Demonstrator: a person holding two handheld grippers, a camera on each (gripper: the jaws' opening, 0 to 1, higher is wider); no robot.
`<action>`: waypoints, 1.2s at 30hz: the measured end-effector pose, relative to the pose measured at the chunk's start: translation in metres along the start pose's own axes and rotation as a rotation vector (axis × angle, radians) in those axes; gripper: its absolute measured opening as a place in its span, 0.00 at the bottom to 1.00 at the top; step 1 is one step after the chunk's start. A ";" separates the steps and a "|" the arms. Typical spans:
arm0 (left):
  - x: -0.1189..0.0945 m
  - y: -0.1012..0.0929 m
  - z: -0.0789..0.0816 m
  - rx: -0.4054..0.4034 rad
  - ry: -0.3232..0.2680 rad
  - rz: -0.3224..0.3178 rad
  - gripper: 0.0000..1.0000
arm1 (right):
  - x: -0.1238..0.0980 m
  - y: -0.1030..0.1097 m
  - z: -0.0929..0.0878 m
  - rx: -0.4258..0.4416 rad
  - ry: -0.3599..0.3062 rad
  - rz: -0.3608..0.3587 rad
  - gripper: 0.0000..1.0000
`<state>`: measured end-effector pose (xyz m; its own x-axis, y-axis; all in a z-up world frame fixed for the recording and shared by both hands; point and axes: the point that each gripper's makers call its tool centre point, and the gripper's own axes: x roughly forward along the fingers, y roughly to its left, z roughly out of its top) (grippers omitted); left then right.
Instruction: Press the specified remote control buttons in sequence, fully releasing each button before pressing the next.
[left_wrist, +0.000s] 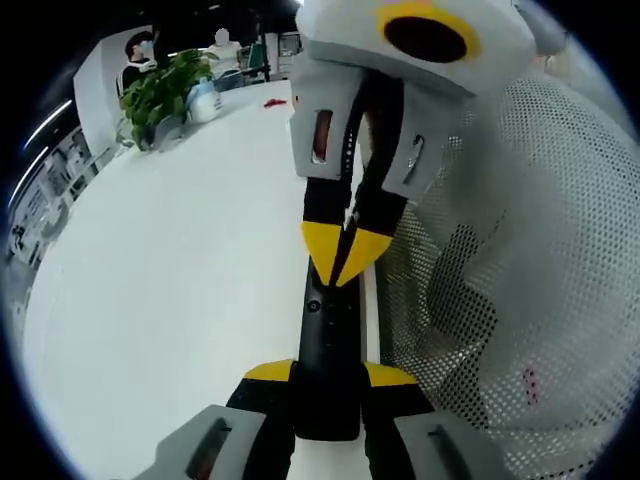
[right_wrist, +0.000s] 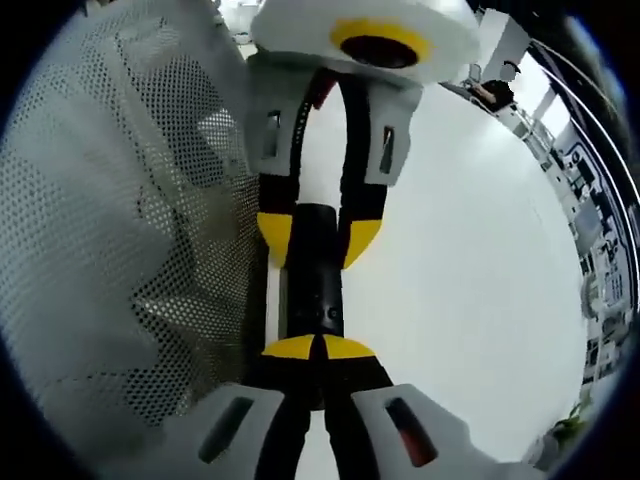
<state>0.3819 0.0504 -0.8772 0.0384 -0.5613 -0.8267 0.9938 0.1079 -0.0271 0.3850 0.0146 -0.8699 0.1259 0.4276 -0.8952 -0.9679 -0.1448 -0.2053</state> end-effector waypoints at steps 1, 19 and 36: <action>0.000 0.000 0.000 -0.003 -0.004 -0.002 0.24 | 0.000 0.001 0.000 -0.005 0.008 -0.006 0.00; 0.000 0.000 0.000 -0.009 -0.021 -0.007 0.24 | -0.001 -0.001 0.000 0.201 -0.025 0.025 0.00; 0.000 0.000 0.000 -0.008 -0.018 -0.007 0.24 | 0.000 -0.002 0.003 0.211 -0.025 0.027 0.00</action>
<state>0.3817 0.0504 -0.8766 0.0339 -0.5768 -0.8162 0.9932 0.1104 -0.0368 0.3864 0.0173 -0.8688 0.0961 0.4483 -0.8887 -0.9953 0.0322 -0.0914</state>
